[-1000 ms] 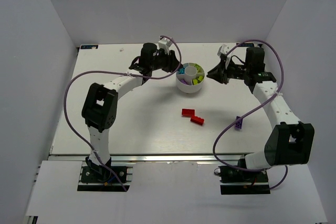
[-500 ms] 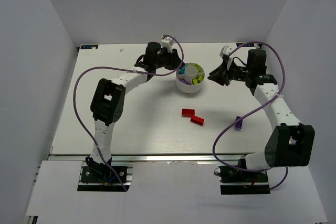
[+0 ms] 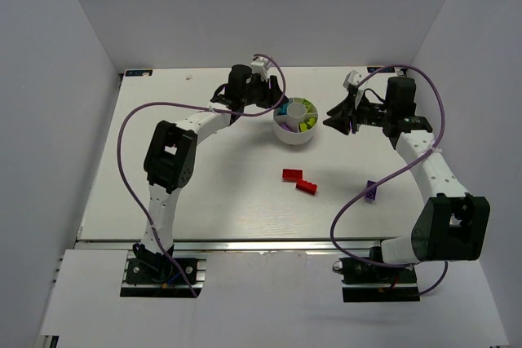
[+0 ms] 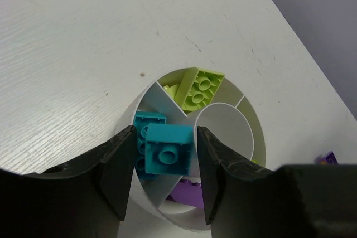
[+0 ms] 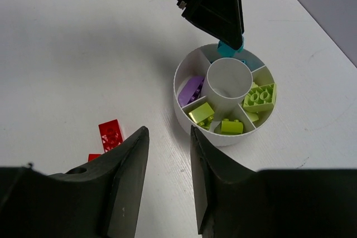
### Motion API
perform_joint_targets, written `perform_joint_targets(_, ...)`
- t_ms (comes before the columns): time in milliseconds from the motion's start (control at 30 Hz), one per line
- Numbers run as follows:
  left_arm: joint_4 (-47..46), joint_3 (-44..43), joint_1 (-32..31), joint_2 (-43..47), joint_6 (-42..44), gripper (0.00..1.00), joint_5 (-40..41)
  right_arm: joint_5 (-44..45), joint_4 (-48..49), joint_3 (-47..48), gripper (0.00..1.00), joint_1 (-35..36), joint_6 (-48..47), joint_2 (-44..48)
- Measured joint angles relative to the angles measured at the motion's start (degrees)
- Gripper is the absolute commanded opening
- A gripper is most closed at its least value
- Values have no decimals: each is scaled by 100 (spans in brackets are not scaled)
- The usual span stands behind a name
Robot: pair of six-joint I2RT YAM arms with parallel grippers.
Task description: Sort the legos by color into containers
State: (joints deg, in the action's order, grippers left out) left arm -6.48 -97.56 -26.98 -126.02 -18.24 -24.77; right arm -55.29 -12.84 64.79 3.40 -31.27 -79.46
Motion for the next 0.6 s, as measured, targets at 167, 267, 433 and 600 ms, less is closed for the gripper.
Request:
perform_joint_targets(167, 7, 0, 0, -20, -33, 62, 0, 0, 4, 0, 44, -2, 7, 20)
perform_joint_targets(267, 9, 0, 0, -22, -52, 63, -2, -2, 15, 0, 46, -2, 9, 37)
perform_joint_targets(433, 7, 0, 0, -22, -66, 61, 28, 20, 13, 0, 61, -2, 50, 57)
perform_joint_targets(600, 59, 7, 4, 39, 4, 33, 216, 444, 109, -81, 89, -9, 87, 262)
